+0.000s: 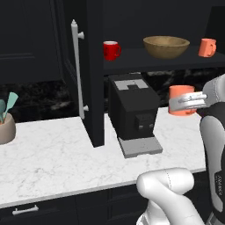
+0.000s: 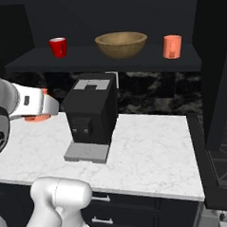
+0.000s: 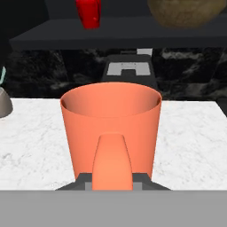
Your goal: Gather all objects into one cabinet and sort the glasses and bowls to opposite sides.
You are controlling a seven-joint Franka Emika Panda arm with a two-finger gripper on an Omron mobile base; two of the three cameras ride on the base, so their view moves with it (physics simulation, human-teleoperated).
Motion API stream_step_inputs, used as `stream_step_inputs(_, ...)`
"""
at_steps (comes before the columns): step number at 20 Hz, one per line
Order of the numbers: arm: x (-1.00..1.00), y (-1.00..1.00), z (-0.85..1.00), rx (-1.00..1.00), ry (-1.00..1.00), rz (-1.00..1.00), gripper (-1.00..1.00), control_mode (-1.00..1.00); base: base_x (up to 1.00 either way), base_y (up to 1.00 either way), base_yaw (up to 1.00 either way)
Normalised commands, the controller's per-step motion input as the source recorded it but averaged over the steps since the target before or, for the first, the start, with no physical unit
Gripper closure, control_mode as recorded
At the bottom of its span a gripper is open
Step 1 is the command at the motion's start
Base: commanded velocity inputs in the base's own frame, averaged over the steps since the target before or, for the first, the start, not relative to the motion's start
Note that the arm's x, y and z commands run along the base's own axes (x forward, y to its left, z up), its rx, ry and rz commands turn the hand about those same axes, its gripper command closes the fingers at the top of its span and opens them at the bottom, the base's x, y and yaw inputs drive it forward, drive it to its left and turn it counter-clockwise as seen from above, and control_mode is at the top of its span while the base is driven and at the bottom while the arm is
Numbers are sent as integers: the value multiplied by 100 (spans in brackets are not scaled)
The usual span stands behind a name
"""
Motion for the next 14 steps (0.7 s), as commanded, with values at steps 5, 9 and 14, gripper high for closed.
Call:
stream_step_inputs(5, 4, 0, 53, 3, -8, 31, 100, -100, 0, 0, 0)
stream_step_inputs(9, 26, 8, 31, 1, -12, 24, 100, -100, 0, 0, 0)
stream_step_inputs(14, 37, 38, 7, 0, -12, 7, 100, -100, 0, 0, 0)
